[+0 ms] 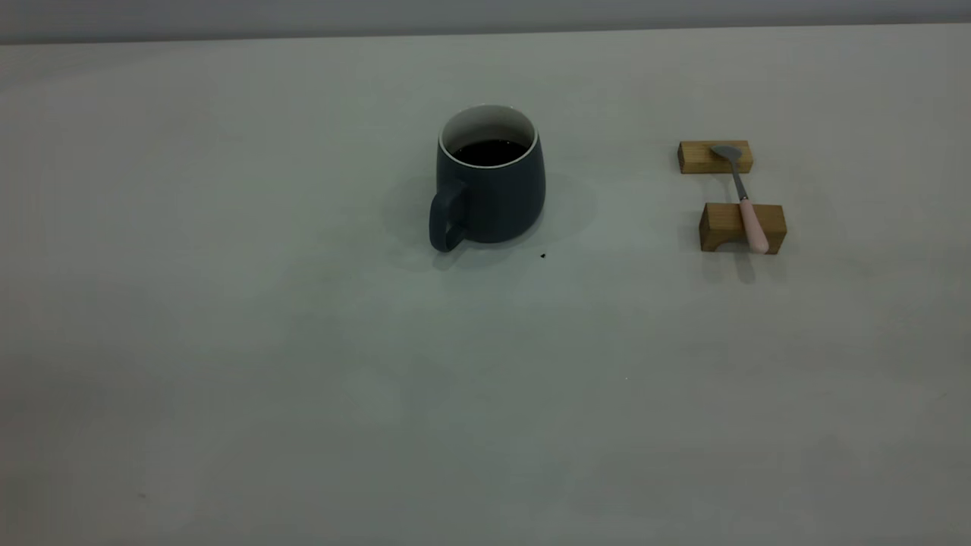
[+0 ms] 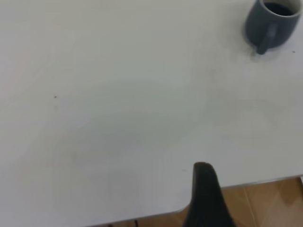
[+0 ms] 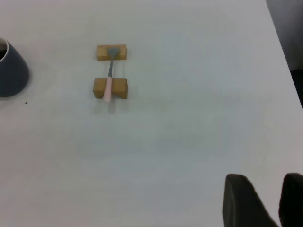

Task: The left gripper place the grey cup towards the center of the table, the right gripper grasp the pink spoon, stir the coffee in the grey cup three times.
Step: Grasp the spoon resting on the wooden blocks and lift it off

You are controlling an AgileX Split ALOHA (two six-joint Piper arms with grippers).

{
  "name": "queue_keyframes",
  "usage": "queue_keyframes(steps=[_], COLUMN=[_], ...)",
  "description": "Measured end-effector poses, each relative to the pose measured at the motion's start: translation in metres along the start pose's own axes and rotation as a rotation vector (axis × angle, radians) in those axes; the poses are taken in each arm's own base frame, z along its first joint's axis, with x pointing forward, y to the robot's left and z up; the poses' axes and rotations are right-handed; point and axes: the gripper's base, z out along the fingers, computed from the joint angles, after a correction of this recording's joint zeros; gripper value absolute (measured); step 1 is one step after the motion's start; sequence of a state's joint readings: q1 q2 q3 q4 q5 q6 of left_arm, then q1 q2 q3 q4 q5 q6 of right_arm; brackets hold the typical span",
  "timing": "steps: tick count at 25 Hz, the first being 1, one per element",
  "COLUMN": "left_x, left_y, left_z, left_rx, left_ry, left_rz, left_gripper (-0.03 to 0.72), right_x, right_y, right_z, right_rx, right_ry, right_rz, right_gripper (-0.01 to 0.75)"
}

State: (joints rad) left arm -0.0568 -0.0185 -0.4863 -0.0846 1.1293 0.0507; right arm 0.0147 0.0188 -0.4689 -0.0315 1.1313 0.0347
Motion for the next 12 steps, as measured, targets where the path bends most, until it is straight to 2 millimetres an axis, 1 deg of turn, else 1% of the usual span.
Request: queue_keyframes(steps=[5, 7, 9, 11, 12], left_x=[0.0, 0.0, 0.0, 0.0, 0.0], left_y=[0.0, 0.0, 0.0, 0.0, 0.0], left_z=[0.0, 0.0, 0.0, 0.0, 0.0], left_rx=[-0.006, -0.006, -0.006, -0.006, -0.006], left_ry=[0.0, 0.0, 0.0, 0.0, 0.0], left_rz=[-0.004, -0.004, -0.005, -0.006, -0.006], left_gripper=[0.567, 0.567, 0.567, 0.567, 0.567], right_x=[0.0, -0.004, -0.015, -0.031, -0.039], right_y=[0.001, 0.005, 0.009, 0.013, 0.015], right_z=[0.0, -0.002, 0.0, 0.01, 0.019], right_rx=[-0.015, -0.051, -0.1, -0.142, -0.154], right_ry=[-0.003, -0.034, -0.088, -0.117, -0.097], right_rz=[0.012, 0.021, 0.028, 0.043, 0.051], right_gripper=[0.238, 0.238, 0.246, 0.276, 0.304])
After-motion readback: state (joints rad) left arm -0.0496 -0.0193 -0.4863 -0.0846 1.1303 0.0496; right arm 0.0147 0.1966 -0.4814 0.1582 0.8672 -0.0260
